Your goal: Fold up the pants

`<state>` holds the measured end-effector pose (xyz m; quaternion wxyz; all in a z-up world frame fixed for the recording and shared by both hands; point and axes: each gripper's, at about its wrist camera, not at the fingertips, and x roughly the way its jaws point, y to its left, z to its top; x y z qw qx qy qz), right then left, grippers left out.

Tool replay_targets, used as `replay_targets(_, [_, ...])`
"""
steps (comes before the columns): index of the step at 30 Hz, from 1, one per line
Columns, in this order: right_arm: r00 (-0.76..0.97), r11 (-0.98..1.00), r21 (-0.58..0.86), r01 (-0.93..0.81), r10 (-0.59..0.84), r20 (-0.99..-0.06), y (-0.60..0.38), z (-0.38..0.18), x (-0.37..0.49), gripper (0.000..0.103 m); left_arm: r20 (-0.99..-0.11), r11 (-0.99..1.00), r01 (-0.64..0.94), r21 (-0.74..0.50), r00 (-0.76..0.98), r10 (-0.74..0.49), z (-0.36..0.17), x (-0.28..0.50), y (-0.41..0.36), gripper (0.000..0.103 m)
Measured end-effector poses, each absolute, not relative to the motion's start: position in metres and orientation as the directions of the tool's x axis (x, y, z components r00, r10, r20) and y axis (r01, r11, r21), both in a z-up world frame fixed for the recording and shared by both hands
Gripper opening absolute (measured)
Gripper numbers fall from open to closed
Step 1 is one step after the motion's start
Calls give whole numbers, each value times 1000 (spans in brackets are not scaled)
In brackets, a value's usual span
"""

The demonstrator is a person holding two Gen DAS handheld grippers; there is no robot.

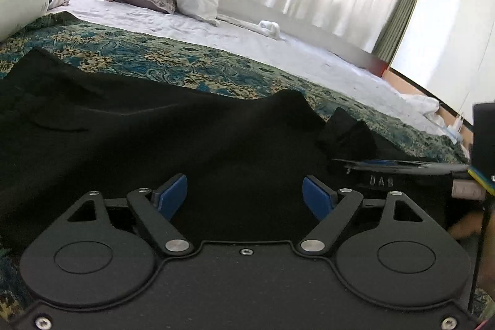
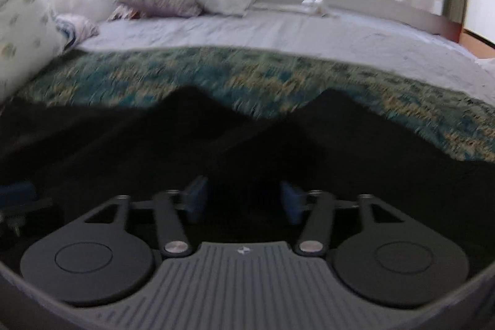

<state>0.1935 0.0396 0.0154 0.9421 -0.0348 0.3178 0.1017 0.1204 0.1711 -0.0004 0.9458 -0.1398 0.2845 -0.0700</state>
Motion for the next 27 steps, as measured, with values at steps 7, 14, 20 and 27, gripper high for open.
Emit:
replay_targets(7, [789, 994, -39, -100, 55, -611, 38, 12, 225, 80, -544, 986, 87, -140, 825, -151, -4, 121, 142, 90])
replay_targets(14, [805, 1000, -5, 16, -16, -593, 21, 25, 235, 11, -515, 970, 94, -223, 833, -200, -5, 119, 155, 89])
replay_targets(20, [758, 979, 128, -161, 205, -619, 2, 43, 153, 10, -439, 902, 40, -431, 864, -248, 3, 106, 190, 78])
replay_targets(27, [707, 938, 54, -342, 295, -642, 24, 23, 73, 22, -390, 895, 154, -419, 860, -330, 27, 90, 174, 77])
